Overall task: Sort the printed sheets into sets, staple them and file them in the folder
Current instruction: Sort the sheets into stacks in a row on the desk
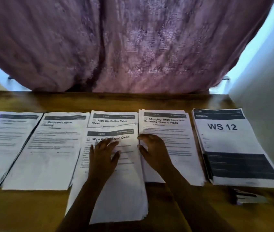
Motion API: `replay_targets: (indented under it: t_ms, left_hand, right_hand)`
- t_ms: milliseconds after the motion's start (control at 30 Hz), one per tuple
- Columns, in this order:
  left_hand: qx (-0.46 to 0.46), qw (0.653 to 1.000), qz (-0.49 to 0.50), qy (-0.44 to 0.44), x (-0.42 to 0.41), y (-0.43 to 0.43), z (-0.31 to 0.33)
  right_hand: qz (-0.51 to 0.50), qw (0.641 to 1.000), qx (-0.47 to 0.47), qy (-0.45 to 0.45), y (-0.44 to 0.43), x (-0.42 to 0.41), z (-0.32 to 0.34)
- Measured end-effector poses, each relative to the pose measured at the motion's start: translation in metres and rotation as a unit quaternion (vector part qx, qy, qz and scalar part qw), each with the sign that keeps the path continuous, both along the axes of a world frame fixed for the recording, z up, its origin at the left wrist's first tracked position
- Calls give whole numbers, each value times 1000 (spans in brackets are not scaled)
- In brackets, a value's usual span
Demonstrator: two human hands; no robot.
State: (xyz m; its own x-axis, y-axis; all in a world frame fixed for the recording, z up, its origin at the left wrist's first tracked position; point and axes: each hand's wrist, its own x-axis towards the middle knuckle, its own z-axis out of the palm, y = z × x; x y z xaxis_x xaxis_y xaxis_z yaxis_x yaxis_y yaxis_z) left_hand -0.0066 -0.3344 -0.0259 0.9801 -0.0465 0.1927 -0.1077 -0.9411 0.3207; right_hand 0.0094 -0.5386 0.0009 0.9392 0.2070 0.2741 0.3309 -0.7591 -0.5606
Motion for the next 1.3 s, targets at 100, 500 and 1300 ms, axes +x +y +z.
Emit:
replay_targets:
  t_ms: [100,500,1300]
  left_hand:
    - [11,998,-58,32,-3,23,-10]
    - [-6,996,-86,8,-2,35,-22]
    - [-520,840,154,11,17,191,81]
  right_hand:
    - [12,998,-63,-7,21,5,-13]
    - [6,989,-115,96,40,2,-20]
    - [-96,952,274,94,150,33,63]
